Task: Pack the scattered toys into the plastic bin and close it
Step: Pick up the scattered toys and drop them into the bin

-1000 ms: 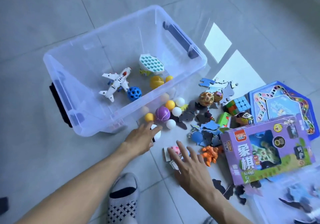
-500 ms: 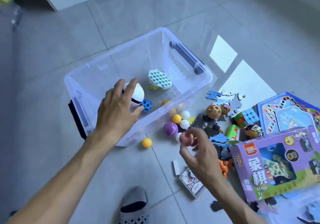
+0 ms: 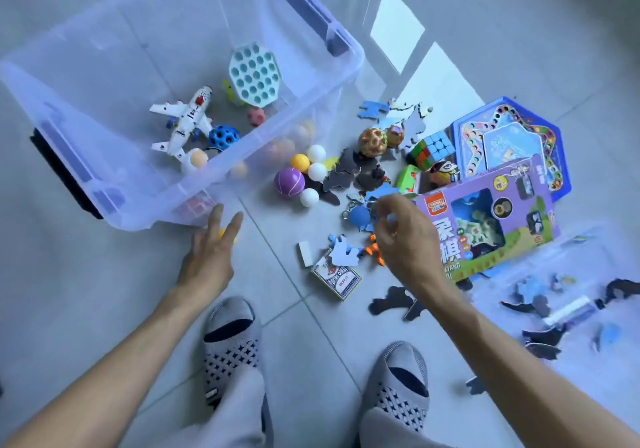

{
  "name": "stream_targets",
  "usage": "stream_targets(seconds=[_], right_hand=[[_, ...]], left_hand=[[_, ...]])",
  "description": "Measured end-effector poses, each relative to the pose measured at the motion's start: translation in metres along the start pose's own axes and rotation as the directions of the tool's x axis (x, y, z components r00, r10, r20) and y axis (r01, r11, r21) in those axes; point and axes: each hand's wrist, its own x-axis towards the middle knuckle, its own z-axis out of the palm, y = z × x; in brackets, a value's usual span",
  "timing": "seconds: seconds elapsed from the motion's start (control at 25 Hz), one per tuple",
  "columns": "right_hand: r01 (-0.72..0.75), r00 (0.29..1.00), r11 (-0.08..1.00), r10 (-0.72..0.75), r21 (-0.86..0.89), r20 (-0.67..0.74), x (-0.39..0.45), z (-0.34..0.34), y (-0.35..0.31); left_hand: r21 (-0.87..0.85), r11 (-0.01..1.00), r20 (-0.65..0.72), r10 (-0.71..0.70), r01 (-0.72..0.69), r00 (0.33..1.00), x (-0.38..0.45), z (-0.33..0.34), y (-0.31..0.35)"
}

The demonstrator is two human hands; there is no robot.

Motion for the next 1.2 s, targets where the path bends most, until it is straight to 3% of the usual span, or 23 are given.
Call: stream_targets(seconds=[0.08,0.16,0.24,0.32,0.44,0.52,0.6,0.64,0.76,0.88,0.96,1.08,1.12,1.2], right_hand=[[-0.067,0.981,0.963,0.111,-0.262,0.158,-0.061,0.017,0.059],[-0.014,0.917,0.881,0.199,-0.472,0.345,-0.099,0.032,0.1],[0.098,0.891,0.849,0.157,-0.52,0.425,-0.11,0.043,0.116],[0.098,0.893,0.872,0.135,-0.479,0.429,-0.104,0.047,0.119],[0.048,0.864,0.926,0.149,-0.375,0.48,-0.087,0.048,0.111],[0.024,0.871,0.958,0.121,-0.287,0.476,-0.075,0.04,0.094],[-0.08,0.881,0.994,0.103,-0.069,0.462,-0.062,0.019,0.063],[-0.124,0.904,0.99,0.084,0.069,0.418,-0.052,0.003,0.037],[-0.19,0.961,0.821,0.041,0.539,0.275,-0.004,-0.044,-0.058],[-0.305,0.936,0.628,0.059,0.716,0.348,0.066,-0.073,-0.119],[-0.277,0.941,0.747,0.084,0.605,0.328,0.089,-0.072,-0.111],[-0.173,0.974,0.969,0.142,0.175,0.179,0.042,-0.047,-0.031],[-0.177,0.969,0.983,0.167,0.039,0.184,0.013,-0.037,0.002],[-0.112,0.924,0.972,0.178,-0.206,0.339,-0.05,-0.018,0.066]], left_hand=[[-0.023,0.998,-0.004,-0.052,0.052,0.999,0.011,0.02,-0.009],[-0.045,0.996,-0.038,-0.083,0.081,0.996,0.017,0.027,-0.009],[-0.112,0.992,-0.058,-0.058,0.052,0.997,0.015,0.02,-0.003],[-0.253,0.967,-0.041,0.017,-0.027,0.999,0.005,0.0,0.015],[-0.402,0.885,-0.283,0.125,-0.236,0.951,-0.015,-0.063,0.051],[-0.448,0.823,-0.512,0.083,-0.348,0.855,-0.019,-0.128,0.066],[-0.443,0.838,-0.613,-0.023,-0.319,0.79,-0.002,-0.179,0.059],[-0.445,0.861,-0.598,-0.081,-0.246,0.797,0.016,-0.192,0.047],[-0.343,0.939,-0.438,-0.155,-0.005,0.886,0.047,-0.199,0.021],[-0.239,0.951,-0.562,0.029,-0.196,0.826,0.021,-0.168,0.044],[-0.189,0.918,-0.525,0.205,-0.348,0.826,-0.009,-0.133,0.062],[-0.077,0.865,-0.271,0.46,-0.495,0.846,-0.022,-0.061,0.08],[-0.026,0.853,-0.163,0.51,-0.521,0.844,-0.017,-0.039,0.083],[0.052,0.857,0.06,0.509,-0.512,0.859,0.0,-0.011,0.091]])
